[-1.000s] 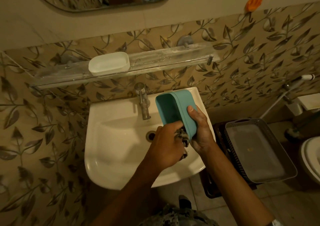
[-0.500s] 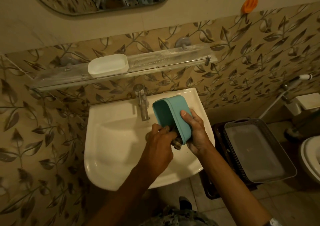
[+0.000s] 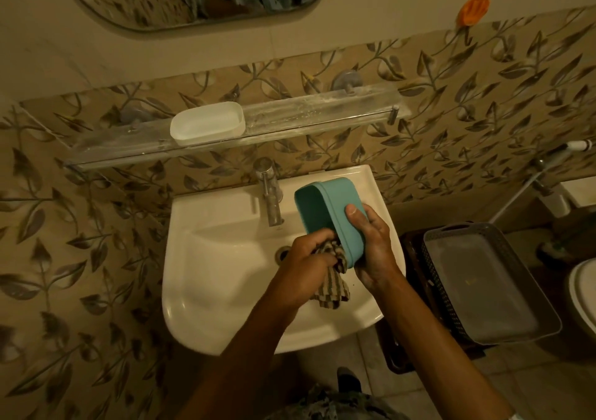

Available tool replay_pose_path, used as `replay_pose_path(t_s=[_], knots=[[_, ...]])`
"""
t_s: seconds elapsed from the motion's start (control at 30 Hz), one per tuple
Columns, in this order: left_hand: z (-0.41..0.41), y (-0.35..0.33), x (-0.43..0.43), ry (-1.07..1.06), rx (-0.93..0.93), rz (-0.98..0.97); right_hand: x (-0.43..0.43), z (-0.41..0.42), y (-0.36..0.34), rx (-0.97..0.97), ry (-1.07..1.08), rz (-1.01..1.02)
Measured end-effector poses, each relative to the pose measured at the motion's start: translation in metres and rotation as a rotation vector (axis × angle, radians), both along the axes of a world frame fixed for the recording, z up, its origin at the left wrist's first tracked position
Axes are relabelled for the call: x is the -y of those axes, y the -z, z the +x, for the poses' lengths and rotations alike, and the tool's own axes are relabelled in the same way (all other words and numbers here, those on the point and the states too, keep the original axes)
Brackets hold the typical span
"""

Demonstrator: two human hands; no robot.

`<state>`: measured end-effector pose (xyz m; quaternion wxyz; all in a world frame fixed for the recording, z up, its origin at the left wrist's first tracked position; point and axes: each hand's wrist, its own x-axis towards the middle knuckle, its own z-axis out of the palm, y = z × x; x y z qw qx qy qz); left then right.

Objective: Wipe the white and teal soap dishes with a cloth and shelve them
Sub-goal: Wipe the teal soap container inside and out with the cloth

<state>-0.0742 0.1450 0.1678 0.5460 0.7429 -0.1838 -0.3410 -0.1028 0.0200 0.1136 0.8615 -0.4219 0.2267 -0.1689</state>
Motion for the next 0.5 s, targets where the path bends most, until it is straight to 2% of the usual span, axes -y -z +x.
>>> replay_pose_path(t_s=[0.07, 0.1, 0.17, 0.23, 0.3, 0.4, 0.43, 0.5], knots=[[0.007, 0.0, -0.004, 0.052, -0.079, -0.019, -0.003, 0.005, -0.002, 0.013, 0.061, -0.009], [0.008, 0.001, -0.005, 0.103, -0.055, -0.018, -0.004, 0.007, -0.003, 0.012, 0.091, -0.014], [0.003, 0.002, -0.003, 0.167, 0.175, 0.061, -0.008, 0.009, -0.002, 0.01, 0.121, -0.01], [-0.001, 0.007, -0.001, 0.093, 0.467, 0.213, -0.012, 0.009, -0.001, 0.034, 0.09, -0.003], [0.003, 0.005, -0.004, 0.063, 0.646, 0.297, -0.012, 0.005, 0.0, 0.083, 0.004, 0.044], [0.02, -0.002, -0.018, 0.297, 0.971, 0.485, 0.005, -0.003, 0.002, 0.141, -0.188, 0.264], [0.025, -0.004, -0.023, 0.381, 1.036, 0.525, 0.011, -0.006, 0.001, 0.155, -0.284, 0.346], [0.028, -0.008, -0.029, 0.495, 0.99, 0.546, 0.017, -0.01, 0.002, 0.17, -0.457, 0.48]])
